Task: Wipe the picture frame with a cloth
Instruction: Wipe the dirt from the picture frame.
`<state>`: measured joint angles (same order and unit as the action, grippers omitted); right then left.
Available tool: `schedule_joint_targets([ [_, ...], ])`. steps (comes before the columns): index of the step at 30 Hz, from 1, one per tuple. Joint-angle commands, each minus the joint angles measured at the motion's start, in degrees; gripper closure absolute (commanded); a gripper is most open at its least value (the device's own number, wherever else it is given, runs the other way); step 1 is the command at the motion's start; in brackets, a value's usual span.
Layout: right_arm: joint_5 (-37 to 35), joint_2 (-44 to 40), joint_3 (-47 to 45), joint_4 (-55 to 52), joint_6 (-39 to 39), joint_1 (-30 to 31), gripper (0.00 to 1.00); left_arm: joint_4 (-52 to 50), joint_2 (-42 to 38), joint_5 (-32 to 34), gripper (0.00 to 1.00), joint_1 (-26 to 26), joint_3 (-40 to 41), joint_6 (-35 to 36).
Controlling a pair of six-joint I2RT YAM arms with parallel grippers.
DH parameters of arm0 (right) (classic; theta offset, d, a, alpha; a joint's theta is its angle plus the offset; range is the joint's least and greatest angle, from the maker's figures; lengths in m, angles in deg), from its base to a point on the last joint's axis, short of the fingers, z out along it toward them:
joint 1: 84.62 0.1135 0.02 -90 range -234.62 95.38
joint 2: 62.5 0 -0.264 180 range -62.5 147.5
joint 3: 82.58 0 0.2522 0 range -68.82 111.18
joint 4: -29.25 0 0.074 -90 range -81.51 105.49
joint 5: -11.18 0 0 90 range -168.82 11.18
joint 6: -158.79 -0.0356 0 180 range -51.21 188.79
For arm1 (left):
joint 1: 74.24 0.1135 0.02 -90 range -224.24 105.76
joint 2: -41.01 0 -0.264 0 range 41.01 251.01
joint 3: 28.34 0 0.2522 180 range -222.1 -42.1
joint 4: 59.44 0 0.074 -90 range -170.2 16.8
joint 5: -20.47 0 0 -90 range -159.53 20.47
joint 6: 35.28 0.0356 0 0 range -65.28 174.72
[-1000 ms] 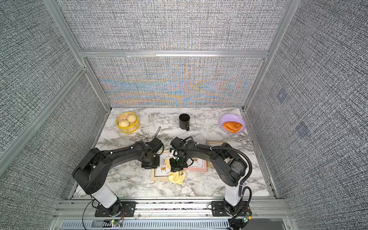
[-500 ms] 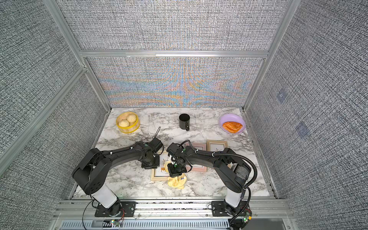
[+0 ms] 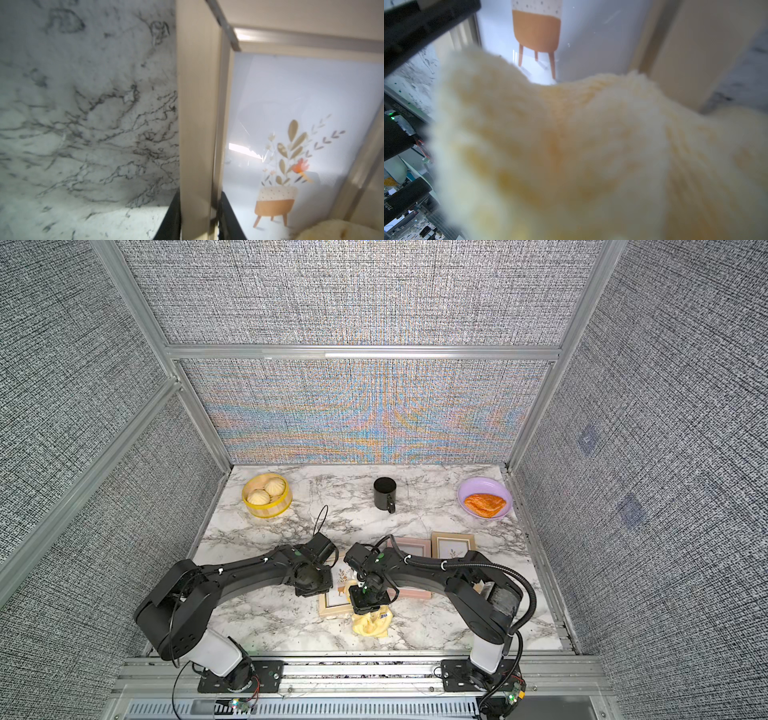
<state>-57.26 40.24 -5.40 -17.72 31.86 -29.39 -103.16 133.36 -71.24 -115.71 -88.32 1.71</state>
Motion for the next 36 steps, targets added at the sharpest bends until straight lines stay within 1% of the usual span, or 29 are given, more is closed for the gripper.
schedule_joint_targets([
  [1,0.5,2.3,2.4,4.5,-1.9,1.5,1.00,2.4,2.2,-0.5,1.00,-0.3,2.9,-5.1],
  [6,3.3,6.4,7.2,5.8,-2.1,3.8,1.00,2.8,2.0,0.0,1.00,-1.1,3.0,-7.1],
  [8,4.0,7.1,7.2,5.7,-2.0,3.8,1.00,3.3,1.6,0.1,1.00,-1.2,3.6,-8.1],
  [10,4.6,6.8,5.2,7.0,-2.7,2.8,1.00,3.4,1.0,0.3,1.00,-1.3,4.2,-9.1],
  [12,3.4,5.9,2.8,6.5,-2.7,1.3,1.00,3.5,0.2,0.6,1.00,-1.4,4.9,-9.9],
  [16,0.8,2.4,-3.2,8.0,-3.8,-3.7,1.00,3.6,-1.1,1.2,1.00,-1.7,5.8,-11.2],
  [18,0.6,2.3,-2.7,7.9,-3.2,-5.0,1.00,3.7,-0.8,1.3,1.00,-1.8,5.6,-11.2],
  [21,1.8,3.9,0.9,7.5,-2.8,-4.8,1.00,3.6,-0.3,1.3,1.00,-1.9,5.3,-11.6],
  [28,8.7,8.6,5.3,14.2,-9.3,-1.5,1.00,4.1,-0.3,1.5,1.00,-2.0,5.6,-13.0],
  [30,8.9,8.7,5.1,15.5,-10.3,-1.7,1.00,4.3,-0.2,1.5,1.00,-2.0,5.8,-13.0],
  [33,7.6,7.9,4.1,14.1,-9.5,-3.4,1.00,4.2,0.1,1.3,1.00,-2.0,5.8,-12.9],
  [36,6.6,6.7,2.1,12.5,-8.5,-7.1,1.00,4.0,0.2,1.6,1.00,-2.0,5.9,-12.8],
])
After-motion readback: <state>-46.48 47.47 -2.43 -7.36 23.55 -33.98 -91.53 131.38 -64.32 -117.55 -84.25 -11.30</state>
